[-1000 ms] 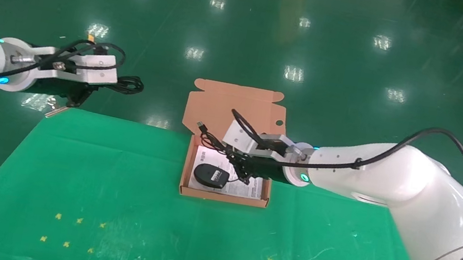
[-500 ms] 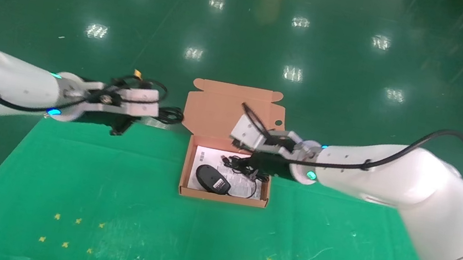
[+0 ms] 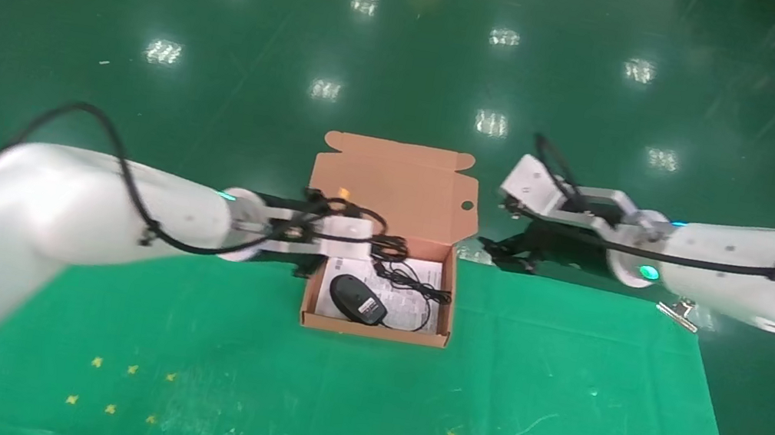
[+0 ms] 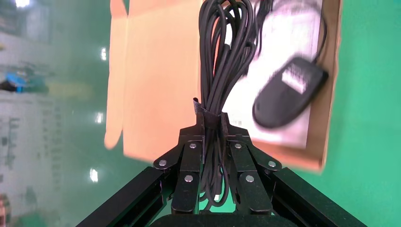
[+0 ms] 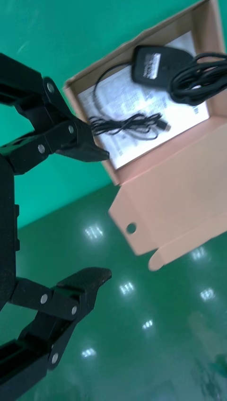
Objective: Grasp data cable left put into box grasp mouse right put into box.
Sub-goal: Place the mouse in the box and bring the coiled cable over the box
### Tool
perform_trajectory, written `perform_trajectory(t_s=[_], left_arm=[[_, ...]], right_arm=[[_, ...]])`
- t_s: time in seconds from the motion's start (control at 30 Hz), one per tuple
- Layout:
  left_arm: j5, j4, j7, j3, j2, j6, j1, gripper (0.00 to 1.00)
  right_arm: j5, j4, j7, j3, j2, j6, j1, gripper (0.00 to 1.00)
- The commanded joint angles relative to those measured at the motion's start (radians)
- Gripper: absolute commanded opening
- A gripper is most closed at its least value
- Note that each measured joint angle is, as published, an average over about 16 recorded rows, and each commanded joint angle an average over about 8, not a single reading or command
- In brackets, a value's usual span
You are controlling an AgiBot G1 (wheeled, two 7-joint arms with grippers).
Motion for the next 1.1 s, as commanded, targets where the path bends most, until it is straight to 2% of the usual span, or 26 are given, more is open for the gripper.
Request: perform_trajectory(t_s=[0.03,0.33,0.37,0.6,0.63,1.1], left_arm=[[-0.020,0.056,0.045,0.000,0.043,-0.031,0.004,0.00],[-0.167,0.133,0.169,0.038,0.084,-0.114,0.015,0.01],[-0.180,0.136,0.176,0.043,0.085,-0.123,0.016,0.08],[-0.229,0.145,0.199,0.067,0.094,-0.161,0.019,0.95],[-0.229,0.144,0.198,0.068,0.093,-0.162,0.019,1.00],[-0.227,0.116,0.181,0.058,0.062,-0.150,0.014,1.00]], right_arm=[[-0.006,0.035,0.019,0.001,0.033,-0.008,-0.001,1.00],[-0.047,0.198,0.129,0.003,0.130,-0.025,-0.023,1.00],[-0.051,0.210,0.138,0.003,0.136,-0.026,-0.024,1.00],[-0.068,0.247,0.164,0.002,0.153,-0.027,-0.031,1.00],[-0.069,0.247,0.163,0.002,0.153,-0.027,-0.031,1.00],[-0.063,0.235,0.156,0.003,0.147,-0.026,-0.029,1.00]])
